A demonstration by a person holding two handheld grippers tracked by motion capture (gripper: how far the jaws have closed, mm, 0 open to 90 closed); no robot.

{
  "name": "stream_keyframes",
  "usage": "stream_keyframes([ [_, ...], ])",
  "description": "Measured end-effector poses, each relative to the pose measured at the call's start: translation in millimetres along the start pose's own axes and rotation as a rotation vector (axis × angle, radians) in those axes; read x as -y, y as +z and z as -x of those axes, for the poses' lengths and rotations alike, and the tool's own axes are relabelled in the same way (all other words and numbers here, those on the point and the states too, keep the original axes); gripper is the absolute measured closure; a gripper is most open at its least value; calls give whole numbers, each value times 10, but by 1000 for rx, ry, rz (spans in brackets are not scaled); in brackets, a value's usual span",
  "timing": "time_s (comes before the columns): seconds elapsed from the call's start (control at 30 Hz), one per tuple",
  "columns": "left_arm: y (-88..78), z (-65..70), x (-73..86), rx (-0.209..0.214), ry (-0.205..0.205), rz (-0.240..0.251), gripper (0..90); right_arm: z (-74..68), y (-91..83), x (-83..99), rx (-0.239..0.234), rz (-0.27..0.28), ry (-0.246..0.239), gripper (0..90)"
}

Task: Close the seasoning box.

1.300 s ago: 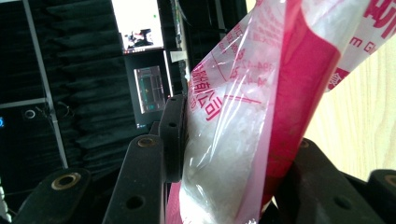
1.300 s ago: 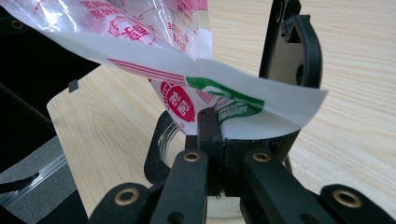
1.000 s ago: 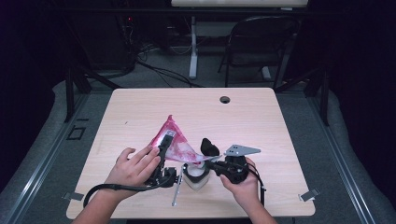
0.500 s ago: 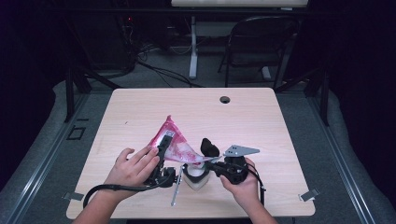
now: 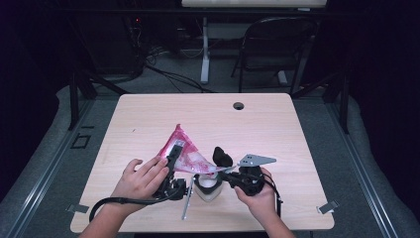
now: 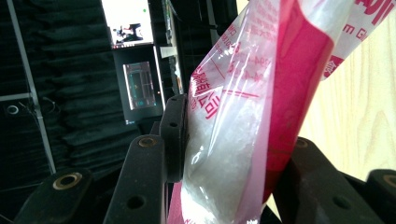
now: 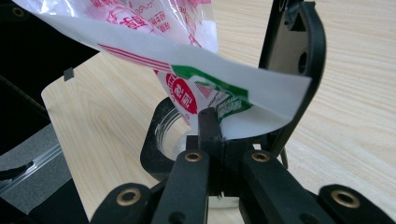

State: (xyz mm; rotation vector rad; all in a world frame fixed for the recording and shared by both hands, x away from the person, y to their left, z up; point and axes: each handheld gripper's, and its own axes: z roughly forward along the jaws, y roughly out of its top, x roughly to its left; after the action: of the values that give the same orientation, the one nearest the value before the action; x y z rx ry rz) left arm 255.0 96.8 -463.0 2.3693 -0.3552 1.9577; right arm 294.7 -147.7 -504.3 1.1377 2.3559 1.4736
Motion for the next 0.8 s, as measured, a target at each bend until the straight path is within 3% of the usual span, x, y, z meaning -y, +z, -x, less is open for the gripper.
stream_keyframes([
  [0.33, 21, 9, 55, 8, -64, -6, 656, -26, -24, -18, -11, 12, -1, 900],
  [0.47, 29, 36, 81, 30, -125, -12, 659, -46, -26, -23, -13, 14, -4, 900],
  [0.53, 39, 59, 96, 20, -141, -6, 661, -55, -22, -23, -13, 17, -5, 900],
  [0.63, 28, 82, 111, 56, -165, -38, 663, -57, -19, -22, -11, 15, -7, 900],
  [0.67, 40, 99, 124, 39, -172, -22, 664, -58, -19, -22, -11, 15, -6, 900],
  [0.8, 46, 127, 150, 40, -200, -21, 665, -68, -17, -25, -12, 16, -9, 900],
])
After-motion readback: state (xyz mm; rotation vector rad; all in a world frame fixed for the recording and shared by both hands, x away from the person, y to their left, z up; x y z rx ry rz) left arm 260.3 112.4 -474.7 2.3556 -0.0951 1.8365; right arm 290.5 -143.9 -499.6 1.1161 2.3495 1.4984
